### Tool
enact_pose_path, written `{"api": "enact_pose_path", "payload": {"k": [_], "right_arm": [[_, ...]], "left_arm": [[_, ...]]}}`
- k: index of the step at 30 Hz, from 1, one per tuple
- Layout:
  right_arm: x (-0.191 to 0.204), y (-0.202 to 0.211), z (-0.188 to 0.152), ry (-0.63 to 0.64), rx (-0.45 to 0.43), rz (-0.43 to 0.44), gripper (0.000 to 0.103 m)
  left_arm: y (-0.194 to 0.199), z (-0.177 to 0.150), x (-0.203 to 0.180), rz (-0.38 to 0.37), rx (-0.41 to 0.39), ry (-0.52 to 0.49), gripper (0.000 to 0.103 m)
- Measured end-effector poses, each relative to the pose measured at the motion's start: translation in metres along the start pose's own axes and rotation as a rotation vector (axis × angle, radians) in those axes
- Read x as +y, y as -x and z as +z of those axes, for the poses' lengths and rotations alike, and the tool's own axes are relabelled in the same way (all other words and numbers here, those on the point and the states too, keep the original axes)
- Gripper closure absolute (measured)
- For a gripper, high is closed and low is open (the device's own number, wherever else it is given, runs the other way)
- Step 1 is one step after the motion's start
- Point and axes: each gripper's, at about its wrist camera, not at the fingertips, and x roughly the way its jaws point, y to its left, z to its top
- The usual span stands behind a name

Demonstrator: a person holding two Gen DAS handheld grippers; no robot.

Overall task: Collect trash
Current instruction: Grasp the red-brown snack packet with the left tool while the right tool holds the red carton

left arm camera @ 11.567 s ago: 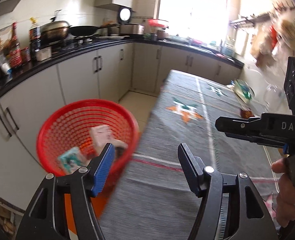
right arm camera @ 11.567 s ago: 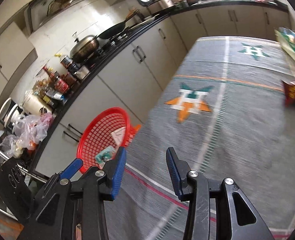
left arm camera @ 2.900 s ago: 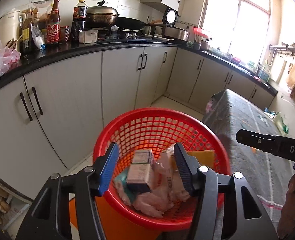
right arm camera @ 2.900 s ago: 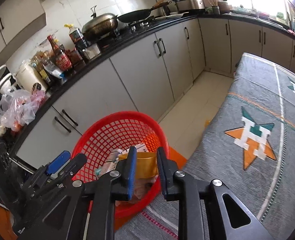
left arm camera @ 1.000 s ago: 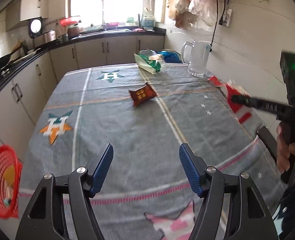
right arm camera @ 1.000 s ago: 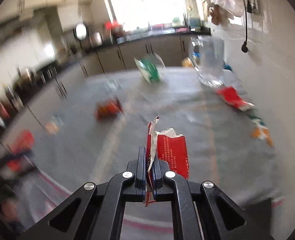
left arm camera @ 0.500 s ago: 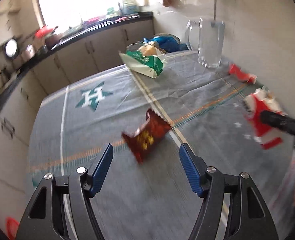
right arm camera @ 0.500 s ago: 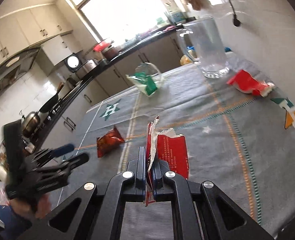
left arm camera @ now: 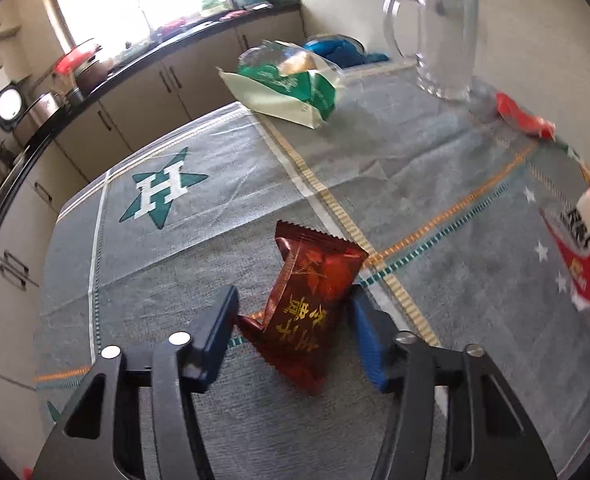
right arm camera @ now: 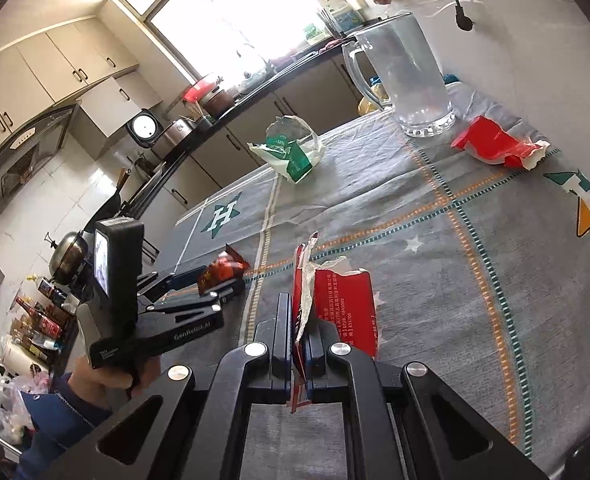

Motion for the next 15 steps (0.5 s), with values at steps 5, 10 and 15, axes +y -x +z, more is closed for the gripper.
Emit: {"api": "enact_pose_path", "payload": {"k": [5,10,15], "right_arm": [[0.003,-0.004,-0.002,0.021,0.013,-0.001,0.098],[0.020,-0.010,-0.008,0.092,0.028,0.017,0.098],[0.048,-0.018,-0.025,0.208,0.057,0.049,0.098]], "left_arm": [[0.015,-0.015,0.012,-0.022,-0.008,0.170,0.072],[0.060,-0.048,0.024,-0.038,-0.062,0.314,0.072],[0.107,-0.090,0.017,0.043,-0.132,0.355,0.072]]}}
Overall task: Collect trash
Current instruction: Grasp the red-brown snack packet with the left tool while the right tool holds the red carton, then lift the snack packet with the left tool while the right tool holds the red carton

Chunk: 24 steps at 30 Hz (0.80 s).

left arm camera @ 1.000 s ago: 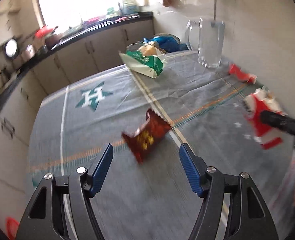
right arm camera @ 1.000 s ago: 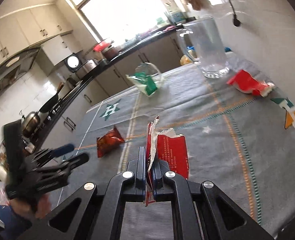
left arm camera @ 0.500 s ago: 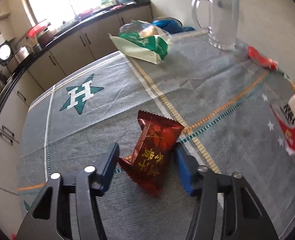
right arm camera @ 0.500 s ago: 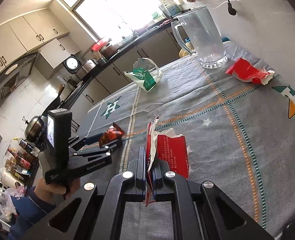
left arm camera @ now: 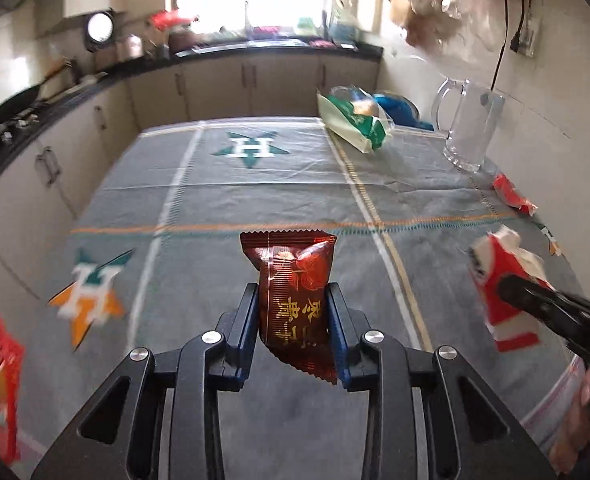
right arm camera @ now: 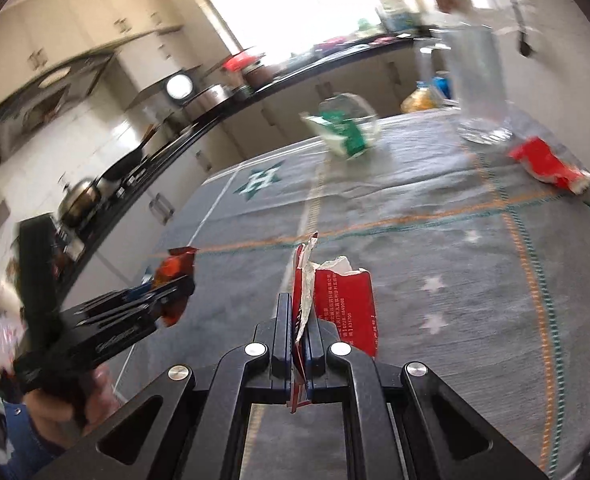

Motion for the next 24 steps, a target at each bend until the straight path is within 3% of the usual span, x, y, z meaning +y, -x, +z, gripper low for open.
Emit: {"api": "enact_pose_path", "payload": {"k": [5,24], "right_arm": [[0.031,-0.009,-0.013,0.133,0.013,0.018,0.098],[0.036,-0.013,-0.020,0.160,0.013,0.028,0.098]], "left_arm": [[0.021,-0.016,0.000,0.049,-0.117,0.011,0.072],[0.021,-0.022,0.004,0.098,-0.164,-0.017,0.072]]}}
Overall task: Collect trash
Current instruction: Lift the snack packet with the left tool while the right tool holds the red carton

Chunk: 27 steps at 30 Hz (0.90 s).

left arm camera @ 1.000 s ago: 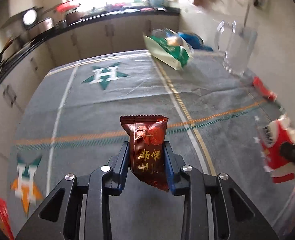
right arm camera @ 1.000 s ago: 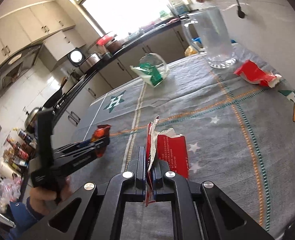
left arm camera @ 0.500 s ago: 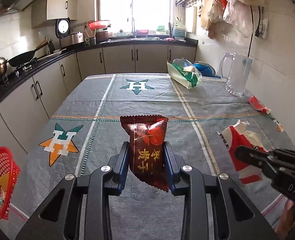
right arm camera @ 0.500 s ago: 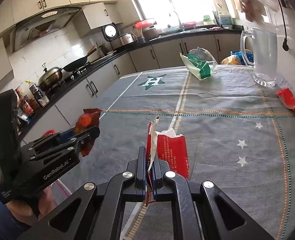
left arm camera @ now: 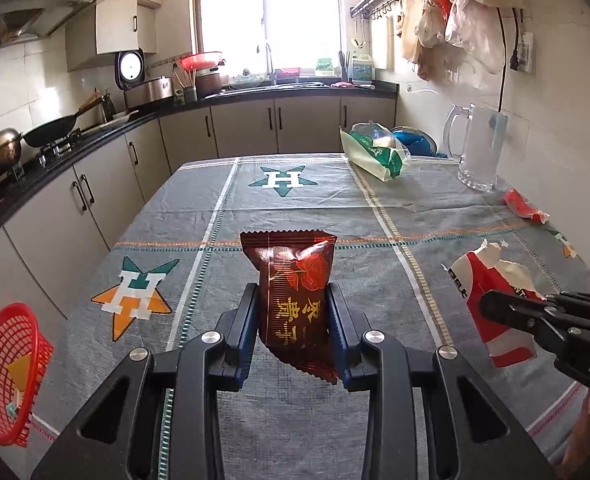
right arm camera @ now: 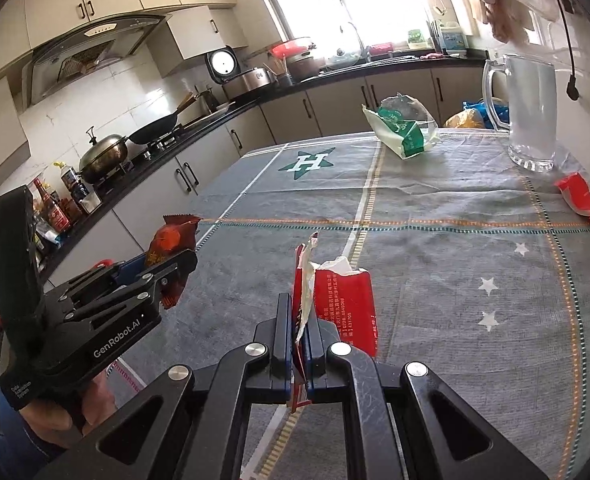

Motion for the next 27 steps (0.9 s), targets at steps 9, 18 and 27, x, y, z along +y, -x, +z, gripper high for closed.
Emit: {"api": "enact_pose_path", "payload": {"k": [9,18,27], "right_arm": [[0.0012,0.0021,0.0004,0.002,-0.004,0.010,0.098],[0.0031,0.0036,0.0004,0.007,-0.003,0.018,0.098],[0.0042,0.0004,-0.0007,0.005,0.010,0.026,0.098]], "left_arm": [[0.0006,-0.0001,0.0000,0.022,-0.003,-0.009,0.071],[-0.0003,0.0002,0.0001,0.032,-0.007,-0.015,0.071],[-0.0016,0.0002,-0.0010,0.026,-0.006,-0.016,0.071]]}}
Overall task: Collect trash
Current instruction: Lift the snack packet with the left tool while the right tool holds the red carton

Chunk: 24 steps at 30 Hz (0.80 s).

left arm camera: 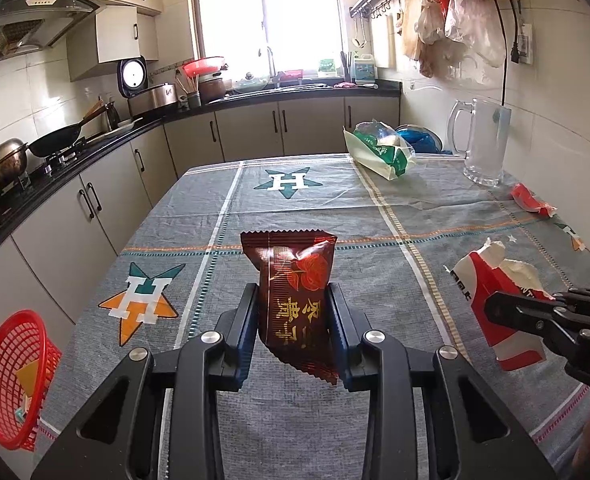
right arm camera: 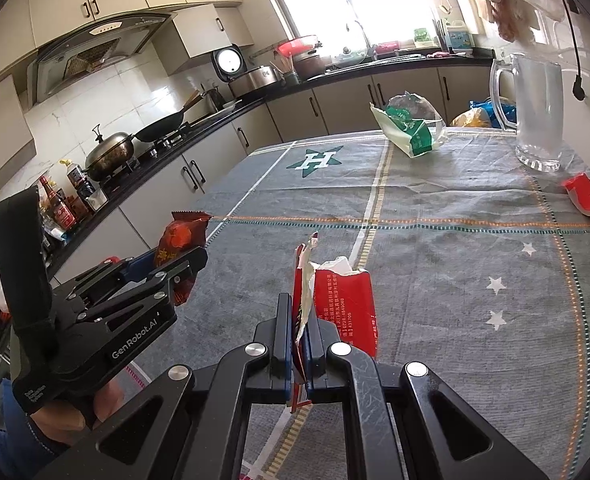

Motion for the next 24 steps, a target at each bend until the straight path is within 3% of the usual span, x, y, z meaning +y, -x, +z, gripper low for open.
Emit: {"api": "enact_pose_path", "payload": {"k": [24], "right_arm": [[-0.0079,-0.0014,0.0013,-0.056,0.018,0.041,0.097]], "left_arm": [[-0.0059,0.0011,0.0053,0.024,0.012,0.016,0.071]]}}
